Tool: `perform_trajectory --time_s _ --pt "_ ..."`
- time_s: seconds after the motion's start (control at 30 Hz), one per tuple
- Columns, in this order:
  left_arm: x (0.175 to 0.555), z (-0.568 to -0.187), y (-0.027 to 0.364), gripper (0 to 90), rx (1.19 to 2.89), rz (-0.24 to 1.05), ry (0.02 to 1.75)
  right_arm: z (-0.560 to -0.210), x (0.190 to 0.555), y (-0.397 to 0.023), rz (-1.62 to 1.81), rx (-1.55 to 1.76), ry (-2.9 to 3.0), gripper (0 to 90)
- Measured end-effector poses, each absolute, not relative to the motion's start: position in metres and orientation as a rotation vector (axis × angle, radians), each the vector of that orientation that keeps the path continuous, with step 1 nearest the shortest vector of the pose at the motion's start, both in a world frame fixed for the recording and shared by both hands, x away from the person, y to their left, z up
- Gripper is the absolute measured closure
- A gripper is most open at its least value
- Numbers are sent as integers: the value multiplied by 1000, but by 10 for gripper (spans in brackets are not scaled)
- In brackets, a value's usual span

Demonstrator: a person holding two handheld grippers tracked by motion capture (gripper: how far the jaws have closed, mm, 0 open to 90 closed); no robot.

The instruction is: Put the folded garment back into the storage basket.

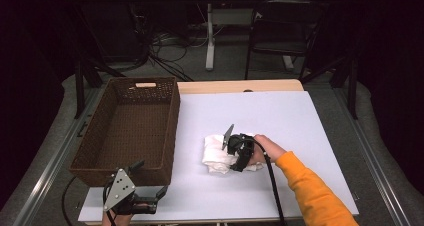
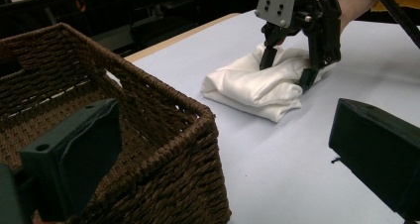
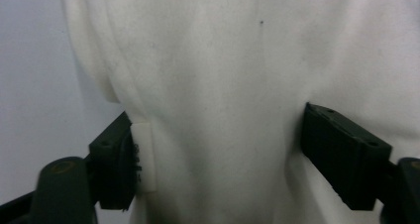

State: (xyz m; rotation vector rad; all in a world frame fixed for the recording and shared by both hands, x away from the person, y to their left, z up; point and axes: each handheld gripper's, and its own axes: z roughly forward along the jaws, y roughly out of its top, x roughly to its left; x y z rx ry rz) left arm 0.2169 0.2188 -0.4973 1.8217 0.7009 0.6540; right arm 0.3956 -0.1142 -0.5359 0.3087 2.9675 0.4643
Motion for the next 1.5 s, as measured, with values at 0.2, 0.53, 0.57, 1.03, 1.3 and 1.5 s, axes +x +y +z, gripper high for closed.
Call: perform_trajectory --time_s 0.2,0.53,0.57,1.03,1.3,1.5 --pt "217 -497 219 0 1824 655 697 -531 394 -111 430 305 2949 457" --pt "217 -497 219 0 1824 658 695 -528 392 -107 389 270 2893 662" --pt "217 -497 219 0 1824 659 696 -528 392 -107 389 270 2893 662" --pt "217 -497 220 0 1821 663 698 -510 395 -116 470 298 2866 683" --pt "217 -497 219 0 1821 665 699 -497 395 -121 459 311 2839 682" --pt "217 -497 219 0 1820 665 701 -488 395 -126 475 326 2818 680"
